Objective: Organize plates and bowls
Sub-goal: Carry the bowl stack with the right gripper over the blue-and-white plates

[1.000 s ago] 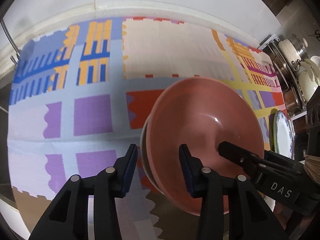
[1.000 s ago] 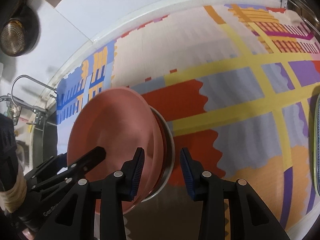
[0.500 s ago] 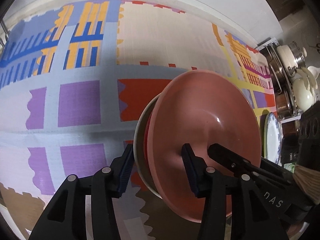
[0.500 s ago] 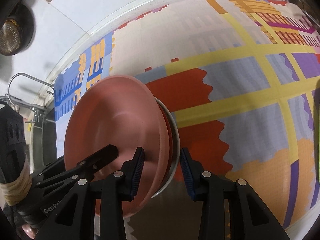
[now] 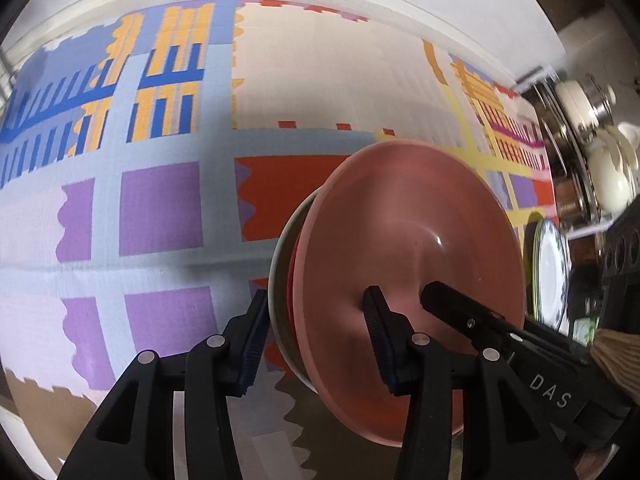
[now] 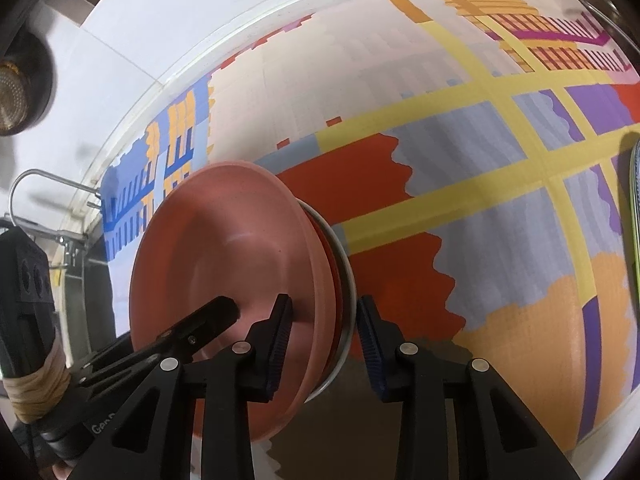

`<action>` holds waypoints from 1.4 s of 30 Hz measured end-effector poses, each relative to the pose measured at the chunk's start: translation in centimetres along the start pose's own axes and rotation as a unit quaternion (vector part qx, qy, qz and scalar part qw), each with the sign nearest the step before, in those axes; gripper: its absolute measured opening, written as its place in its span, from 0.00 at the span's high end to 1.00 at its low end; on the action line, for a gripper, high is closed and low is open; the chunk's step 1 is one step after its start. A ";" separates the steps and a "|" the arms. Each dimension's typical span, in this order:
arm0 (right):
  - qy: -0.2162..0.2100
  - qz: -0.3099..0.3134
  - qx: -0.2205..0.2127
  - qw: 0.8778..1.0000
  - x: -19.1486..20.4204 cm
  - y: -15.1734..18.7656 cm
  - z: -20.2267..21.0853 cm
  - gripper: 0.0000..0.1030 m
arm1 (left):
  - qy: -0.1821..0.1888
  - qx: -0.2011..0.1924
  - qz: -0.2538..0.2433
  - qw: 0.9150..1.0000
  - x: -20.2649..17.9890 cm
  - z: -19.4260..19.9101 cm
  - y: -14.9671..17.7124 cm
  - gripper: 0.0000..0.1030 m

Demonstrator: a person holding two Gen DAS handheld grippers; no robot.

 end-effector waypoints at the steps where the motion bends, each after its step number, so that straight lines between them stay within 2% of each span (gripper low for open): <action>1: 0.000 0.001 0.001 1.000 0.0 0.0 0.0 0.66 | -0.006 0.005 -0.010 1.000 -0.1 0.1 0.0 0.58; 4: 0.002 0.001 0.007 1.000 0.1 -0.1 0.0 0.67 | -0.010 0.008 -0.024 1.000 0.0 0.3 -0.1 0.62; 9: 0.006 -0.010 0.004 1.000 0.0 -0.2 0.0 0.68 | 0.000 0.003 -0.006 1.000 0.3 0.5 -0.1 0.64; 13: 0.020 -0.014 -0.009 1.000 0.2 -0.2 0.4 0.70 | 0.005 0.002 -0.003 1.000 0.4 0.9 -0.1 0.64; 22: 0.028 -0.032 -0.048 0.998 0.2 -0.7 2.7 0.70 | 0.018 -0.025 -0.031 0.999 -1.4 3.0 -0.7 0.64; 30: 0.050 -0.044 -0.101 0.993 -1.0 -0.7 6.4 0.70 | 0.041 -0.042 -0.073 0.996 -5.3 4.7 -0.6 0.64; 42: 0.090 -0.089 -0.167 0.978 -6.4 0.1 12.9 0.70 | 0.075 -0.052 -0.153 0.984 -15.5 5.2 1.2 0.64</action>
Point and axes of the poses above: each gripper's, at about its wrist camera, not at the fingertips, and z roughly against the way its jaws point, x to its left, y to its underside, the point moved 9 cm from there along -z, roughly the way its jaws point, and after that the axes turned 12 degrees about z, right-handed, at the moved point
